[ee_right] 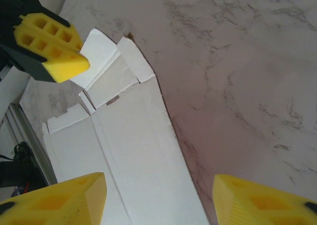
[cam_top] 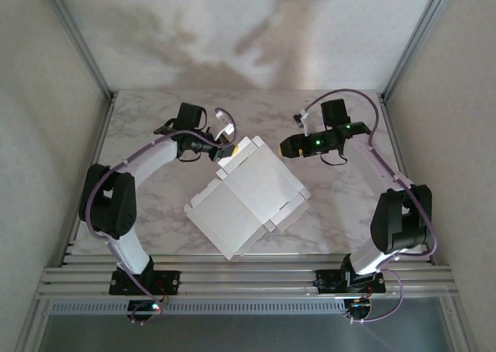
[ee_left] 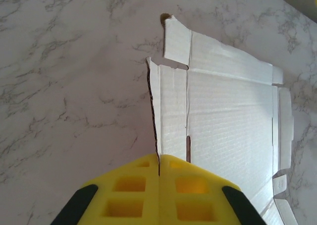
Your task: Fold the paper box
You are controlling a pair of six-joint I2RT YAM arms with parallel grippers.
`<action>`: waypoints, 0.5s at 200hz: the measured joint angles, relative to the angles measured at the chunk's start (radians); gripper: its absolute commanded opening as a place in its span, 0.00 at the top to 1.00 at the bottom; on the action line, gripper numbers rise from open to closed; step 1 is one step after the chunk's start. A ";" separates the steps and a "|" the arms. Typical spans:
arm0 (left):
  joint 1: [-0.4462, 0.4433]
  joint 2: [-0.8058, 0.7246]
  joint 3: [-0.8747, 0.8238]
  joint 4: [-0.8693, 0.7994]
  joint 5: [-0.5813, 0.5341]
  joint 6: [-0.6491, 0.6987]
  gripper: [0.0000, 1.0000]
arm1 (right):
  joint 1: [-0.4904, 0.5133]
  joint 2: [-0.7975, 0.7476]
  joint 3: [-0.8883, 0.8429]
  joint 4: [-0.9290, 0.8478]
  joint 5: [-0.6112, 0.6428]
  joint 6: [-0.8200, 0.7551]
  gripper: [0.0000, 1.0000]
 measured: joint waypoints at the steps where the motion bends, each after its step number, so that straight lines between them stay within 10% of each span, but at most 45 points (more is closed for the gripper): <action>1: 0.000 0.000 0.000 0.000 0.000 0.000 0.99 | 0.000 0.002 0.000 0.000 -0.003 -0.001 0.41; 100: 0.000 -0.017 0.000 -0.001 0.030 0.002 0.99 | 0.029 0.076 -0.005 0.052 -0.064 0.008 0.41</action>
